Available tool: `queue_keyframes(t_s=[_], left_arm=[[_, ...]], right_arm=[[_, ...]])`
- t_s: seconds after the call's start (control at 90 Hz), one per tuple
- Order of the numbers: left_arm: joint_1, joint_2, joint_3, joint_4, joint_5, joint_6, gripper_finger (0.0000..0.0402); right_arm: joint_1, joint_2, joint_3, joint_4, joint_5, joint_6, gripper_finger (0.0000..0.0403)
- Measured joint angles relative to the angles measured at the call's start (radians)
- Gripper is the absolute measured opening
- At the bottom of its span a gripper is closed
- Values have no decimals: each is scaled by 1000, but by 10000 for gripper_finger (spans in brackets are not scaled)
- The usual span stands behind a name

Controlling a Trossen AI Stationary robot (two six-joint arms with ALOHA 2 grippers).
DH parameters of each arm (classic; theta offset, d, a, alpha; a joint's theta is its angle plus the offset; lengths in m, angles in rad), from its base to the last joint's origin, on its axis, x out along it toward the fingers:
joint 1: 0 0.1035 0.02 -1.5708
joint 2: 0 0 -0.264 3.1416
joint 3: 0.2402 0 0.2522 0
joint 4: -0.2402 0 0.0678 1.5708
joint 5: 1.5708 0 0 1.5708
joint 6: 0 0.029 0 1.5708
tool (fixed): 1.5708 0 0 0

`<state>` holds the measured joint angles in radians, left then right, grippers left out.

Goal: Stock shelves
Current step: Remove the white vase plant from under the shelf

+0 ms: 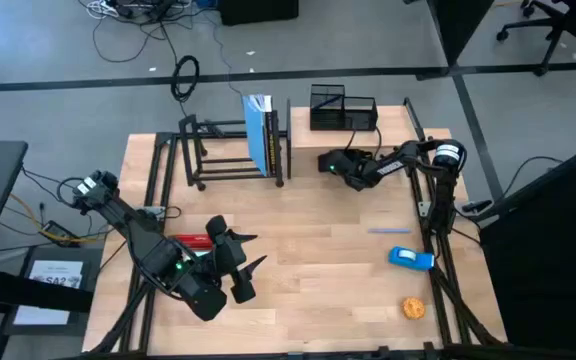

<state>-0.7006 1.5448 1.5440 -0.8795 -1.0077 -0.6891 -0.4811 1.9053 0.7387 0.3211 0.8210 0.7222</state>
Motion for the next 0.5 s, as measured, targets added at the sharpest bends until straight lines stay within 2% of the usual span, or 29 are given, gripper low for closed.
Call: queue_keyframes(t_s=[0.5], left_arm=[[0, 0, 0, 0, 0, 0, 214]], right_arm=[[-10, 0, 0, -24, 0, 9, 306]])
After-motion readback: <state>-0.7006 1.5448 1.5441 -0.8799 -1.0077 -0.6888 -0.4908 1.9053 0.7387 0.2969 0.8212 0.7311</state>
